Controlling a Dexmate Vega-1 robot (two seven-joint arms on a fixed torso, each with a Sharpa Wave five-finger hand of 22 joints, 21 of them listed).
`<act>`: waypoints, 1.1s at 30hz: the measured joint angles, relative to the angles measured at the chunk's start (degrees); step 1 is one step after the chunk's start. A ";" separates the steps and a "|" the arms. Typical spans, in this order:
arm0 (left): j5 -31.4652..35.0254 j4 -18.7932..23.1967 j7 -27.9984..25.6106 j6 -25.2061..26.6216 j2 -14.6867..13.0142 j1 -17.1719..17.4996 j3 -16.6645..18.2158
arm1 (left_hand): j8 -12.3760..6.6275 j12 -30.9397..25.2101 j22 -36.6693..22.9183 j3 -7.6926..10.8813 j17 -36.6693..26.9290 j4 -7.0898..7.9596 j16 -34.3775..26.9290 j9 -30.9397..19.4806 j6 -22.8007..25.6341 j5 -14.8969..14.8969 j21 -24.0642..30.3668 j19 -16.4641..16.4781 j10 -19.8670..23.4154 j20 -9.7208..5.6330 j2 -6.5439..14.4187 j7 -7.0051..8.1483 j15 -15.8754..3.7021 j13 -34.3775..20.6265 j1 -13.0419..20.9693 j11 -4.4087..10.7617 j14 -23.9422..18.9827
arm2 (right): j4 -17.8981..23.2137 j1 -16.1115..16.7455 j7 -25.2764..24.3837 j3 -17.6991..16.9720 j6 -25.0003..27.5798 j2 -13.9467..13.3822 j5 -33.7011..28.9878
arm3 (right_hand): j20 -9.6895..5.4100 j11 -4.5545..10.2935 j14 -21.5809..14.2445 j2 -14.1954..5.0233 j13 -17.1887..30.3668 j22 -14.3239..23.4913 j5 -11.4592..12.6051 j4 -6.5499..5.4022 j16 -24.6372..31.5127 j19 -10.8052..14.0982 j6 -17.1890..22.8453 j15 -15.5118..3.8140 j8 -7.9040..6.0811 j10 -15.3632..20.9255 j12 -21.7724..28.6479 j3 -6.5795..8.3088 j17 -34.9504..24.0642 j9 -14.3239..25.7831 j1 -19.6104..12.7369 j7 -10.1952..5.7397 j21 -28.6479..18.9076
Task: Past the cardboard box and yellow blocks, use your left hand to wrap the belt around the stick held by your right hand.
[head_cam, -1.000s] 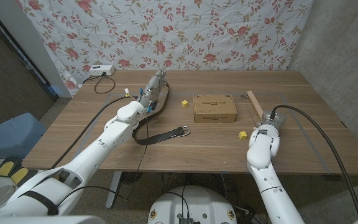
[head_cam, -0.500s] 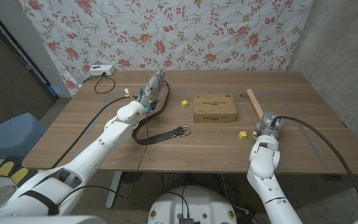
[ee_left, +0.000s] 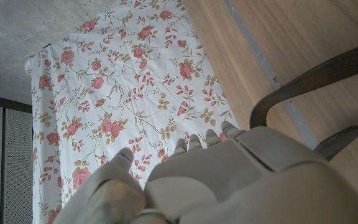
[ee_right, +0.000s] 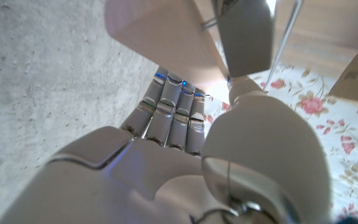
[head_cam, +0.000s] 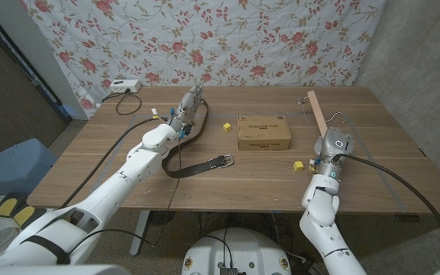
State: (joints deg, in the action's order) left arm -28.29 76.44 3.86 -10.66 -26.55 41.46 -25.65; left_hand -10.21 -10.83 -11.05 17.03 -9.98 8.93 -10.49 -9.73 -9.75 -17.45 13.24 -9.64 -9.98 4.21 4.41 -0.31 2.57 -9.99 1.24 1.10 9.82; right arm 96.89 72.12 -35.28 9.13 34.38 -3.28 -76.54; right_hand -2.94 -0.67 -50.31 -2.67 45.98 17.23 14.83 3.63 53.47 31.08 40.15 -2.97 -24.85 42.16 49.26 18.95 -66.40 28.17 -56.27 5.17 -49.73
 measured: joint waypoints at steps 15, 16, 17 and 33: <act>-0.29 5.20 -1.83 0.76 -2.50 3.19 1.00 | 0.00 0.00 0.00 -0.33 0.00 -0.33 -0.16 0.00 0.00 0.00 0.00 -0.31 0.04 1.12 -0.02 0.00 0.61 0.00 0.02 -1.18 0.00 | -0.10 0.64 -15.47 1.54 -5.42 -2.94 5.70 | 0.00 0.29 -0.44 -0.10 0.34 0.11 0.48 -0.23 0.22 0.00 -0.42 -0.97 -1.01 -0.29 0.01 -0.23 -2.58 0.14 0.10 -0.41 -2.00; -0.29 5.62 -1.83 0.76 -2.67 3.46 1.08 | 0.00 0.00 0.00 -0.39 0.00 -0.39 -0.16 0.00 0.00 0.00 0.00 -0.31 0.01 1.12 -0.24 0.00 0.61 0.00 0.24 -1.45 0.00 | -0.10 0.64 -16.29 1.54 -5.92 -2.94 5.91 | 0.00 0.30 -0.44 -0.10 0.34 0.07 0.48 -0.23 0.22 0.00 -0.42 -0.97 -1.01 -0.30 0.01 -0.23 -2.72 0.15 0.10 -0.41 -2.20; -0.32 6.06 -2.70 1.00 -2.88 3.75 1.17 | 0.00 0.00 0.00 -0.39 0.00 -0.39 -0.16 0.00 0.00 0.00 0.00 -0.09 0.11 1.34 -0.38 0.00 0.62 0.00 0.39 -1.55 0.00 | -0.09 0.72 -16.76 2.04 -6.19 -3.90 6.02 | 0.00 0.30 -0.44 -0.10 0.35 0.04 0.48 -0.23 0.22 0.00 -0.42 -0.97 -1.02 -0.30 0.01 -0.23 -2.72 0.15 0.10 -0.40 -2.20; 0.84 17.31 -8.28 2.51 -7.31 10.12 2.89 | -1.26 -2.28 -0.36 -0.32 -0.29 -6.18 -1.89 -0.19 -0.08 1.38 1.40 2.29 0.21 5.13 -2.12 1.49 3.76 -0.55 7.87 -3.70 -3.75 | 1.10 0.55 -23.66 4.30 -12.61 -7.80 5.58 | 0.00 0.30 -0.35 -0.10 0.62 -0.22 0.87 -0.47 0.21 0.00 -0.44 -1.07 -1.10 -0.30 -0.36 -0.47 -3.31 0.17 0.10 -0.39 -3.29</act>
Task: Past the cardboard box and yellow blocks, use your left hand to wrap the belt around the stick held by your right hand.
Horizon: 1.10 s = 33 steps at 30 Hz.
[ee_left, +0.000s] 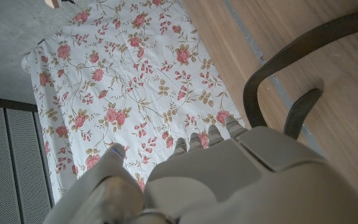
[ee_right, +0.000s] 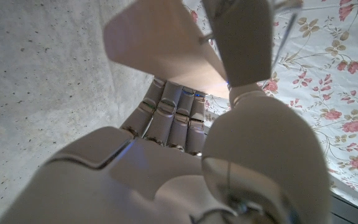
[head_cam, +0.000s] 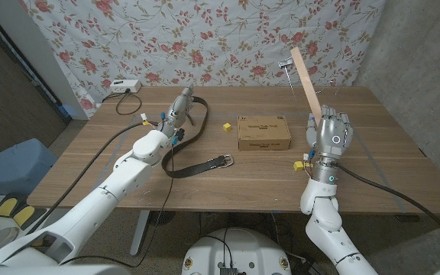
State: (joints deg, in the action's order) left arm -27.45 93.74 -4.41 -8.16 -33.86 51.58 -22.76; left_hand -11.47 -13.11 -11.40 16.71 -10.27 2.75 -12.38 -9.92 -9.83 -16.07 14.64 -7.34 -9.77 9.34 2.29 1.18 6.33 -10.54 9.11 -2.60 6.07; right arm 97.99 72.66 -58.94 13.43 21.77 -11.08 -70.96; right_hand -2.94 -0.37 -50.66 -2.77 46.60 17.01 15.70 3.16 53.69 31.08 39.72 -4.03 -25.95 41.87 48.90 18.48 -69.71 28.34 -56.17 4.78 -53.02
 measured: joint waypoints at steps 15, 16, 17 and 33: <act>9.77 15.71 -22.09 24.38 -3.55 2.57 -0.28 | -2.17 -3.28 -0.48 4.04 -0.55 -9.70 -2.27 -0.11 9.29 4.55 3.38 9.24 13.07 -0.02 0.96 -3.07 -2.34 -0.56 12.42 -0.47 -14.19 | -1.69 -3.69 -1.33 3.67 -7.38 -3.00 -1.24 | -0.01 0.01 -0.41 0.00 0.22 -0.27 0.28 -0.17 -0.04 -0.61 0.00 -0.83 -0.10 -0.01 -0.39 -0.17 -0.23 0.02 0.00 0.00 -1.18; 10.31 16.37 -22.98 26.01 -3.58 2.48 -0.44 | -2.17 -3.43 -0.48 4.47 -0.55 -10.13 -2.29 -0.17 9.92 4.64 3.61 9.82 13.67 -0.13 1.22 -3.23 -2.50 -0.56 13.20 -0.37 -14.92 | -1.81 -3.85 -1.33 3.81 -7.76 -3.14 -1.25 | -0.01 0.01 -0.42 0.00 0.25 -0.27 0.28 -0.17 -0.04 -0.61 0.00 -0.83 -0.10 -0.01 -0.39 -0.17 -0.23 0.02 0.00 0.00 -1.27; 10.31 17.52 -22.98 26.01 -3.59 2.18 -0.79 | -2.17 -3.43 -0.48 4.86 -0.55 -10.53 -2.48 -0.29 10.53 4.63 3.82 10.37 14.29 -0.36 1.47 -3.43 -2.56 -0.56 14.01 -0.27 -15.60 | -1.81 -3.85 -1.32 3.81 -8.36 -3.14 -1.26 | -0.01 0.02 -0.42 0.00 0.25 -0.44 0.28 -0.17 -0.05 -0.61 0.00 -0.84 -0.11 -0.02 -0.39 -0.17 -0.23 0.02 0.00 0.00 -1.27; 23.62 21.56 -33.96 55.74 -1.48 -2.81 -5.74 | -3.18 -4.76 -0.74 7.05 -0.54 -12.71 -3.38 -0.37 19.81 5.50 6.38 16.96 23.44 -1.05 1.67 -5.17 -4.97 -0.80 21.08 0.95 -23.97 | -2.82 -5.13 -0.59 4.46 -12.72 -5.74 -0.69 | 0.01 1.63 -1.94 0.00 0.29 -0.86 0.29 -0.17 -0.06 -1.24 -0.21 -3.17 -0.92 -1.64 -0.60 -0.17 -0.21 0.06 0.00 -0.21 -2.16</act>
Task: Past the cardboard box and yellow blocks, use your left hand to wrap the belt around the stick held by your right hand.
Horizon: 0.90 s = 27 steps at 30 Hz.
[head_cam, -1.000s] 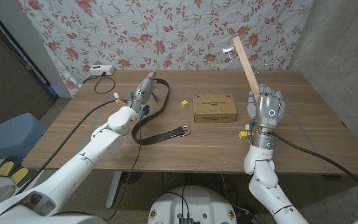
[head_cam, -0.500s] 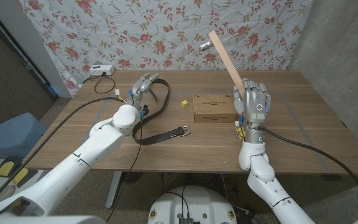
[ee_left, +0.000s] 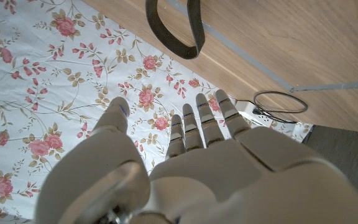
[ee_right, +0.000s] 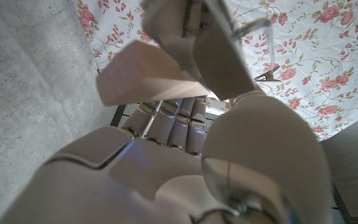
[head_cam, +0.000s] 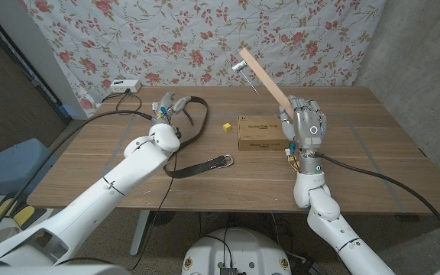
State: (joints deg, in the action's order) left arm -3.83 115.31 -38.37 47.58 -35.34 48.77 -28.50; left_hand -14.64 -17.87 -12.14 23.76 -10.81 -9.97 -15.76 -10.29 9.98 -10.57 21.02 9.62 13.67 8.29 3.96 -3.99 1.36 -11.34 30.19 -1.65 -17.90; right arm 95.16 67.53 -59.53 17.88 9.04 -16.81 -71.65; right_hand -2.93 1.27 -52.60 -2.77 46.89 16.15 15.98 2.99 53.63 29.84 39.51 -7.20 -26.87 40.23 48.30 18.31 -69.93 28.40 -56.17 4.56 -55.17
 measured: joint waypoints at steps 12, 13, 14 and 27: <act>5.99 -3.62 -0.03 14.86 3.81 -7.41 -4.65 | -0.23 -0.45 0.00 -0.73 -0.77 1.21 -0.88 0.01 1.92 0.00 0.44 1.15 1.64 -0.11 -0.03 -0.30 -0.02 0.00 -0.03 -0.40 -1.98 | 0.76 0.32 -0.40 -0.47 -2.92 -1.44 0.16 | 0.30 0.00 -0.02 0.00 0.00 -0.47 0.35 -0.07 0.00 -0.30 0.00 -0.01 0.00 0.00 -0.22 -0.07 0.00 0.03 0.00 0.00 -0.78; 6.07 -4.60 0.03 15.08 4.35 -8.49 -5.17 | -0.23 -0.45 0.01 -0.83 -0.80 1.31 -0.89 0.01 1.92 0.00 0.44 1.34 1.64 -0.11 -0.16 -0.30 -0.02 0.00 -0.16 -0.40 -1.98 | 0.84 0.34 -0.42 -0.54 -3.17 -1.56 0.17 | 0.30 0.00 -0.11 0.00 -0.03 -0.47 0.35 -0.07 0.00 -0.30 0.00 -0.10 0.00 0.00 -0.22 -0.07 0.00 0.03 0.00 0.00 -0.99; 6.59 -5.36 0.30 16.46 4.72 -9.32 -5.58 | -0.23 -0.45 0.01 -0.87 -0.80 1.36 -0.89 0.01 1.92 0.00 0.66 1.34 1.64 -0.11 -0.34 -0.30 0.18 0.01 -0.34 -0.40 -2.19 | 0.88 0.37 -0.43 -0.57 -3.36 -1.62 0.17 | 0.30 0.00 -0.12 0.00 -0.11 -0.58 0.35 -0.07 0.00 -0.30 0.00 -0.10 0.00 0.00 -0.22 -0.07 0.00 0.03 0.00 0.00 -0.99; 9.81 -12.51 2.61 23.03 7.82 -15.37 -9.12 | -0.23 -0.45 0.01 -1.37 -1.06 1.86 -1.34 0.01 3.86 0.00 1.33 2.86 4.10 -0.21 -1.08 -1.05 -0.32 0.01 -1.08 -0.21 -4.41 | 1.29 0.67 -0.18 -1.50 -4.70 -2.54 0.37 | 0.27 0.00 -0.21 0.01 0.06 -1.12 0.60 -0.23 -0.01 -0.89 -0.01 -0.18 0.00 0.00 -0.22 -0.23 0.00 0.06 -0.01 -0.01 -1.84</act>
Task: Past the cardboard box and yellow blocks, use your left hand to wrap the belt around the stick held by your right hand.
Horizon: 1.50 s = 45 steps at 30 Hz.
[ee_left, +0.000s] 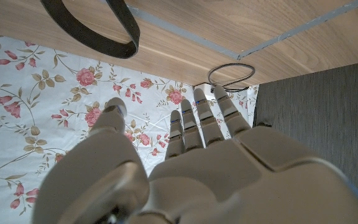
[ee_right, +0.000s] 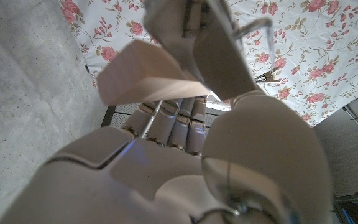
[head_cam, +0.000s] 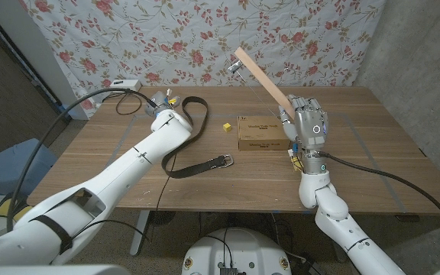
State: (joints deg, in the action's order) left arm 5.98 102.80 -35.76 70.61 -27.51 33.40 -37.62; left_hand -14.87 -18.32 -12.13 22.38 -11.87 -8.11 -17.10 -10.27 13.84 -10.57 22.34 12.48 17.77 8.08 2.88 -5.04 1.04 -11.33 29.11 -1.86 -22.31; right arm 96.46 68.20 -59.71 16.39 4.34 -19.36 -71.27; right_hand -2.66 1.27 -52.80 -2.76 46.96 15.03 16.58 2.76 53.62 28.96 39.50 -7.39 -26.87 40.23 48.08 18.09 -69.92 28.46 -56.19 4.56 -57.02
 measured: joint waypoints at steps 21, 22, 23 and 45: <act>0.49 -24.79 -1.15 -0.95 13.04 -10.30 -1.11 | -0.39 -2.05 0.01 -1.01 -0.80 1.00 -2.66 0.01 7.68 0.00 2.05 4.31 9.46 0.41 -0.13 -2.37 -0.42 -0.51 -2.57 -0.82 -7.78 | -0.14 0.75 1.47 -1.28 -1.72 -1.25 1.29 | -0.05 0.00 -0.10 0.02 0.17 -0.94 -0.03 0.00 0.23 -0.56 -0.10 0.12 -0.02 0.00 -0.44 0.00 0.00 0.01 -0.02 -0.10 -1.13; 0.38 -28.30 -1.34 -1.20 14.62 -11.62 -0.83 | -0.39 -2.16 0.01 -1.01 -0.79 1.00 -2.81 0.01 8.21 0.00 2.05 4.52 10.06 0.62 -0.13 -2.42 -0.27 -0.55 -2.57 -0.81 -8.21 | -0.12 0.81 1.65 -1.33 -1.76 -1.27 1.36 | 0.03 0.00 -0.10 0.02 0.16 -0.94 -0.02 0.00 0.23 -0.65 -0.10 0.12 -0.02 0.00 -0.44 0.00 0.00 0.01 -0.02 -0.10 -1.38; 0.36 -28.30 -1.38 -1.25 14.62 -11.62 -0.83 | -0.39 -2.47 0.01 -1.00 -0.88 1.00 -3.09 0.01 8.41 0.00 2.33 4.62 10.48 0.73 -0.14 -2.46 -0.33 -0.61 -2.57 -0.81 -8.77 | -0.11 0.83 1.65 -1.35 -1.76 -1.29 1.36 | 0.03 0.00 -0.10 0.02 0.16 -0.94 0.03 0.00 0.23 -0.65 -0.10 0.12 -0.02 0.00 -0.44 0.00 0.00 0.01 -0.02 -0.10 -1.49; -0.84 -67.29 3.45 -12.09 29.69 -29.84 -6.63 | -0.38 -3.77 -0.54 -0.60 -2.56 0.60 -6.15 0.01 11.86 -0.01 3.11 5.94 14.73 0.81 1.01 -3.87 0.29 -1.88 -1.42 -1.84 -12.51 | 0.20 2.16 2.03 -2.75 -2.11 -1.69 2.81 | -0.07 0.00 -0.09 0.30 0.26 -1.96 0.27 0.00 0.24 -1.16 -0.17 0.13 -0.07 0.00 -0.44 0.00 0.00 0.02 -0.30 -0.17 -2.82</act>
State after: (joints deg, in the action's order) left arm 5.14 35.51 -32.31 58.53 2.17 3.56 -44.25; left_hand -15.25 -22.08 -12.67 21.78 -14.44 -7.51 -23.24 -10.26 25.70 -10.58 25.45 18.42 32.50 8.89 3.89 -8.91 1.33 -13.21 27.70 -3.69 -34.82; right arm 96.66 70.35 -57.68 13.64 2.24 -21.05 -68.47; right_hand -2.73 1.27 -52.89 -2.46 47.22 13.07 16.85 2.76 53.86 27.80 39.33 -7.26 -26.94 40.23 47.65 18.08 -69.92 28.48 -56.49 4.38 -59.83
